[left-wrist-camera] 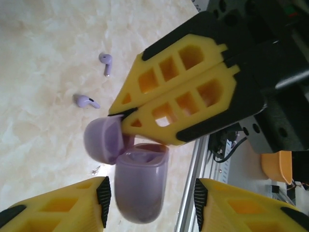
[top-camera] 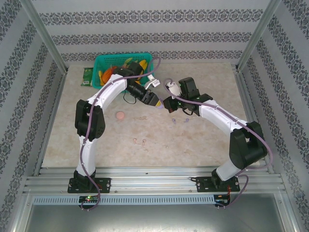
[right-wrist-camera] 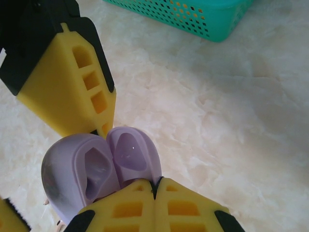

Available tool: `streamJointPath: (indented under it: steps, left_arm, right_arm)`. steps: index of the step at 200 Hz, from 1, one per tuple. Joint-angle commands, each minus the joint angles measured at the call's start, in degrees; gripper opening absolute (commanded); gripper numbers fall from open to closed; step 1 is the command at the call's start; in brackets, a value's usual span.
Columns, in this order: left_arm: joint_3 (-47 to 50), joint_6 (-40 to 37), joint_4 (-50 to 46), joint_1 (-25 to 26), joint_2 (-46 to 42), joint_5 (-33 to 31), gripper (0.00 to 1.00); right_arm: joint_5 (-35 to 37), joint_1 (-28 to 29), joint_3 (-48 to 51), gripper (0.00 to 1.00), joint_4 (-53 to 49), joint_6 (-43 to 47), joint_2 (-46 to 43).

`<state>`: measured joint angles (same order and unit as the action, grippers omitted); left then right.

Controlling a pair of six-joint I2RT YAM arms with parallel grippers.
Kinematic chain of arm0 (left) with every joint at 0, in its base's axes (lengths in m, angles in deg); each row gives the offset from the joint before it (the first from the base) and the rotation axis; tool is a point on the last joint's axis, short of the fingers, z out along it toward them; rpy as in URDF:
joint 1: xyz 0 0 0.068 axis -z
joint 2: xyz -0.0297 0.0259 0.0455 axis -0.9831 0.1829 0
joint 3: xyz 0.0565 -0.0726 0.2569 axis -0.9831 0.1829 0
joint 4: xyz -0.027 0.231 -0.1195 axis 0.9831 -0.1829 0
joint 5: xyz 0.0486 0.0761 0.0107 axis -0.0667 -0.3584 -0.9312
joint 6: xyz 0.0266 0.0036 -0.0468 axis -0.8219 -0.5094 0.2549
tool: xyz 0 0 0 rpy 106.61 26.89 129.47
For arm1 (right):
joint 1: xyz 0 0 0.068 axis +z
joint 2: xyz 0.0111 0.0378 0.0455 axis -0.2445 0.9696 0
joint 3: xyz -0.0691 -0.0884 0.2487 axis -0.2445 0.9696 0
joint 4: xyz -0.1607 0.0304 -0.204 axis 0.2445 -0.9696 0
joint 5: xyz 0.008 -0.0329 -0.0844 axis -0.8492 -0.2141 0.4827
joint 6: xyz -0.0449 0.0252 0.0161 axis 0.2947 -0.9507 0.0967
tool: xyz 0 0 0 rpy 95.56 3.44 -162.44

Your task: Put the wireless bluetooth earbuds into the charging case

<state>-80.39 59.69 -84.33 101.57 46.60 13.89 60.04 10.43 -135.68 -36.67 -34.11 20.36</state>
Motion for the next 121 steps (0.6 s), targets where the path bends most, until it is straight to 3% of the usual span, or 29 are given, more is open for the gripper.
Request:
streamJointPath:
  steps: [1,121]
  left_arm:
    - [-1.64,-2.83,-3.28,-0.26,1.30,3.37,0.49]
    - [-1.45,-3.29,-3.47,-0.13,3.05,5.26,0.34]
  right_arm:
    - [-0.82,0.82,-1.49,0.00,0.74,0.73,0.48]
    - [-1.34,1.08,-0.95,0.00,1.70,-0.34,0.12]
